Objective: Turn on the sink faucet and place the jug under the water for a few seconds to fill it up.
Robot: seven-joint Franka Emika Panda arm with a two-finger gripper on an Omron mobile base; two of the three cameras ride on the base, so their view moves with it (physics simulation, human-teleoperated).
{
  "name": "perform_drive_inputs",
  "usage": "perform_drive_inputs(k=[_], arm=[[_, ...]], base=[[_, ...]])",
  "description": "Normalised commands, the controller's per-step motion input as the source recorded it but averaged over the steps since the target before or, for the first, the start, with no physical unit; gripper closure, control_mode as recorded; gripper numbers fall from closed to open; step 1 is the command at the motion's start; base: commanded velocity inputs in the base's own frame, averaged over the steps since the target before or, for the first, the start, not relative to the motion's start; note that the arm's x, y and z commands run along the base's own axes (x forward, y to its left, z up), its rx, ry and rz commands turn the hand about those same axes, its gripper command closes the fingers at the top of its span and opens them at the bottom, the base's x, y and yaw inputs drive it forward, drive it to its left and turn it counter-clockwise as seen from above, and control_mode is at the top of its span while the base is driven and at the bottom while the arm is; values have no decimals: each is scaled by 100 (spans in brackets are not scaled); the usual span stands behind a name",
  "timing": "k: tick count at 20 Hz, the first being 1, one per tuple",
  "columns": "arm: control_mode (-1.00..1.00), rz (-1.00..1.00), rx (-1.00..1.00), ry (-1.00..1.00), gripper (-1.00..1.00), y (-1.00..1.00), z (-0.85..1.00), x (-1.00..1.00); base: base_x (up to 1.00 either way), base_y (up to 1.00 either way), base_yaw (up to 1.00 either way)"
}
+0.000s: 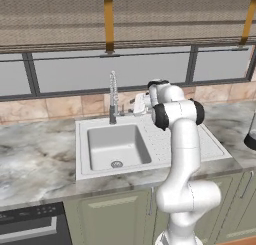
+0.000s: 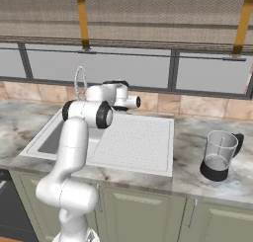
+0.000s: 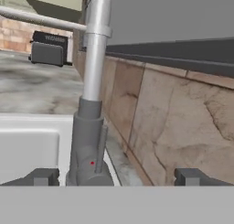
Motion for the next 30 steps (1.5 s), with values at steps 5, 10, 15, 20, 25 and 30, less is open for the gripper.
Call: perform_drive_inputs(k=[5,10,15,20,25,30], arm=[[-100,0,0,0,-100,25,-22,19],[-100,0,0,0,-100,15,-16,13],[-100,0,0,0,-100,13,0,1],[-100,0,0,0,-100,19,7,0],[-100,0,0,0,-100,19,1,0],[-100,0,0,0,-100,30,0,0]], base=[[0,0,0],[0,0,0],[0,0,0],[0,0,0],[0,0,0],[0,0,0]])
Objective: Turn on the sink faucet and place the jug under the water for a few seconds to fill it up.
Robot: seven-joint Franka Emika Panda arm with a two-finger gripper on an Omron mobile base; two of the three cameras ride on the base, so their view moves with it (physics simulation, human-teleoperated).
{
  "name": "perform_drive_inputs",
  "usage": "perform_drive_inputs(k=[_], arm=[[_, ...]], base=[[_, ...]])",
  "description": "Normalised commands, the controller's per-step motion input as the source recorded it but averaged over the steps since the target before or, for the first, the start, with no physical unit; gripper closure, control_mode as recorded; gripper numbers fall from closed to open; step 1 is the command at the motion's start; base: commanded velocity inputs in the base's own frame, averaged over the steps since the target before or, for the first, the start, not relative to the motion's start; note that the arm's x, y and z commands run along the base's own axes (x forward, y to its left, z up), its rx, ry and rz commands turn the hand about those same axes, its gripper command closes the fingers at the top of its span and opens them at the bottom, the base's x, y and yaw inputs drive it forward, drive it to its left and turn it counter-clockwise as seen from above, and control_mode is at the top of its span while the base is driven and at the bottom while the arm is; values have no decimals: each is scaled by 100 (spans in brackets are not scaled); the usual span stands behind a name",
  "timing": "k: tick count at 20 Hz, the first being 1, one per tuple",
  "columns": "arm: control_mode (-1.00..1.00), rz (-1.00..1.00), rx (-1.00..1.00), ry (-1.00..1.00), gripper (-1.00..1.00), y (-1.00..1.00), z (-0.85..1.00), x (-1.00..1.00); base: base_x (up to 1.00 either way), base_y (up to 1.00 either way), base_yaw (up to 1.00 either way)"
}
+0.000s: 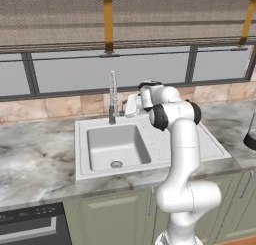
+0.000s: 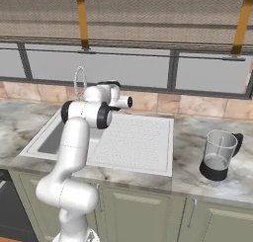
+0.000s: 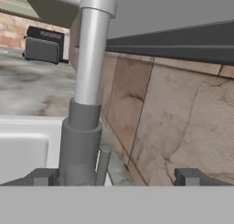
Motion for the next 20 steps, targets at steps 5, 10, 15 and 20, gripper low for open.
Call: perform_drive_inputs(k=[5,10,15,20], arm=[[-100,0,0,4,-100,39,-1,12],[-100,0,0,5,-100,38,-9,11],[-100,0,0,5,-100,47,-14,5],[-100,0,0,0,-100,42,-10,0]], base=[[0,0,0],[0,0,0],[0,0,0],[0,0,0]])
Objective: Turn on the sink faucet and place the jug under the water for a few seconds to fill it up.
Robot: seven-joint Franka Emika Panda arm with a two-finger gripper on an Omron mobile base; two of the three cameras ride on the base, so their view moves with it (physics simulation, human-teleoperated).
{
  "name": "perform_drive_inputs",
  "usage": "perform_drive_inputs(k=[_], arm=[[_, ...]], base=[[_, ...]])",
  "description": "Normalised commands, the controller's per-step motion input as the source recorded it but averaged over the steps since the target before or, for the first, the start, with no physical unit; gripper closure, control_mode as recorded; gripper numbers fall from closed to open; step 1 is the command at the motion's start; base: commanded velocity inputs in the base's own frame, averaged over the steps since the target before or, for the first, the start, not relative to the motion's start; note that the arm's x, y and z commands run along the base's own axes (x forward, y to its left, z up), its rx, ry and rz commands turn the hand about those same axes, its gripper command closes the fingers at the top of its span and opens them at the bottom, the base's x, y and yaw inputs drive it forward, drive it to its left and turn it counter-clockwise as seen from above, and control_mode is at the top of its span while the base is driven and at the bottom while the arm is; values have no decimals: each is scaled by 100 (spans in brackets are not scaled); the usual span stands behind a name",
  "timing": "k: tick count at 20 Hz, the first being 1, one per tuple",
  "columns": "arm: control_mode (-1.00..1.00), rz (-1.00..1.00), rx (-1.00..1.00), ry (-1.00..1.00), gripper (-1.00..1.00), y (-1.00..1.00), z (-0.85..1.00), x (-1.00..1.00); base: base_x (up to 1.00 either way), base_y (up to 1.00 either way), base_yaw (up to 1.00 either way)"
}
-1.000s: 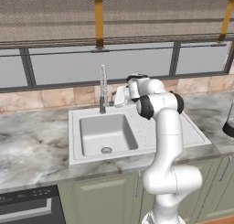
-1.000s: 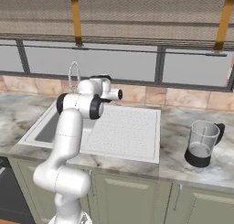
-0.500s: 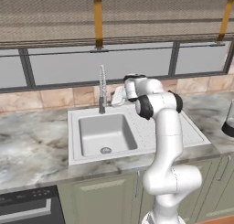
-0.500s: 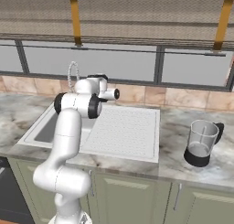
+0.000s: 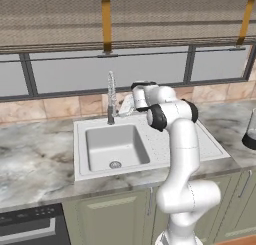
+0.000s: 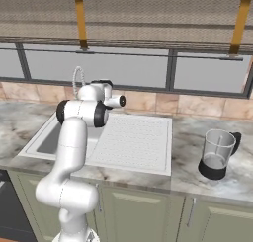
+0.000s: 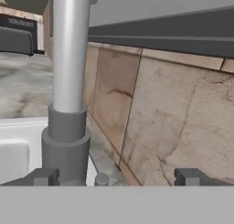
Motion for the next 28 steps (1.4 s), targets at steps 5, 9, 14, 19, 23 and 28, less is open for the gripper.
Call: perform_drive_inputs(k=[5,9,14,19,23,28], arm=[[-100,-1,0,1,100,55,-18,6],[-100,-9,0,0,100,43,-17,19],[-100,-17,0,0,100,6,-18,8],[-100,-25,0,0,100,-3,-22,6],[-100,-29,1,0,100,-24,-23,13],[-100,-23,4,0,100,-62,-30,13]], base=[[0,0,0],[0,0,0],[0,0,0],[0,0,0],[0,0,0],[0,0,0]])
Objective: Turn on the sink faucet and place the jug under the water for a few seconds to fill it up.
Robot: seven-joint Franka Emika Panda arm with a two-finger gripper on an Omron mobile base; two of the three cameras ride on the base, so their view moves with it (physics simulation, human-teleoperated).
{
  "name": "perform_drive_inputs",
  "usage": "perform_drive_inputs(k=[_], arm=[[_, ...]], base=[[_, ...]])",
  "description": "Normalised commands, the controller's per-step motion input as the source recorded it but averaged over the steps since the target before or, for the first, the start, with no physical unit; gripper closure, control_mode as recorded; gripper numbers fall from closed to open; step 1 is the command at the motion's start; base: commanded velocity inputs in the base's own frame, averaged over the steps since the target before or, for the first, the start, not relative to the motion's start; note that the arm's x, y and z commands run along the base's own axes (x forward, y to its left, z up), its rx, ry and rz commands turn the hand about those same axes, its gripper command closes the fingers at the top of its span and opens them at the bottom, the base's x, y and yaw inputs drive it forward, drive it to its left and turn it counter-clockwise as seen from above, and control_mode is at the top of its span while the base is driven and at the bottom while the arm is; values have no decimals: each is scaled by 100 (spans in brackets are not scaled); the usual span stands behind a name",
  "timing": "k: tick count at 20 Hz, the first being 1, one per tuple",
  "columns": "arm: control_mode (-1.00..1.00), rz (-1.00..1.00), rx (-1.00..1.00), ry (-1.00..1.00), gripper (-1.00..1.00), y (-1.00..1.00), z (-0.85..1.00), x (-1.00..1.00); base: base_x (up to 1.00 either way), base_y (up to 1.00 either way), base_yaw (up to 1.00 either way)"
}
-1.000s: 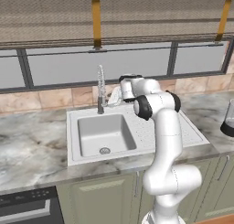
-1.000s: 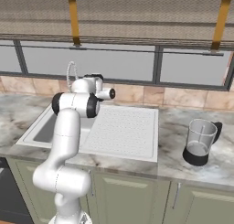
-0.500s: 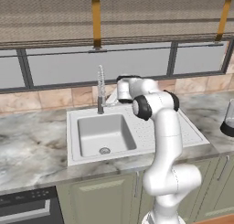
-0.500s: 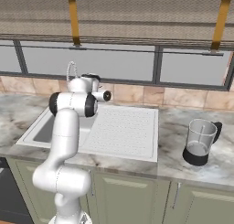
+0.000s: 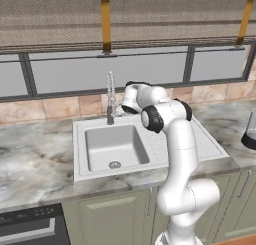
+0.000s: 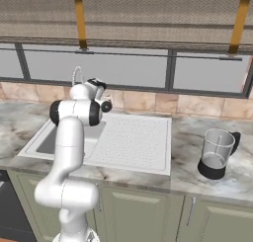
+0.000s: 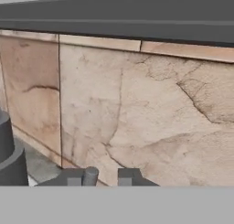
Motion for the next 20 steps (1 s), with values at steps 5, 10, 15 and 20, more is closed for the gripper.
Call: perform_drive_inputs(k=[5,10,15,20], arm=[[-100,-16,11,0,100,-97,-38,6],[-100,-13,17,1,100,-100,-50,2],[-100,-11,20,6,100,-100,-51,4],[-100,-9,25,13,100,-100,-35,17]], base=[[0,0,0],[0,0,0],[0,0,0],[0,0,0]])
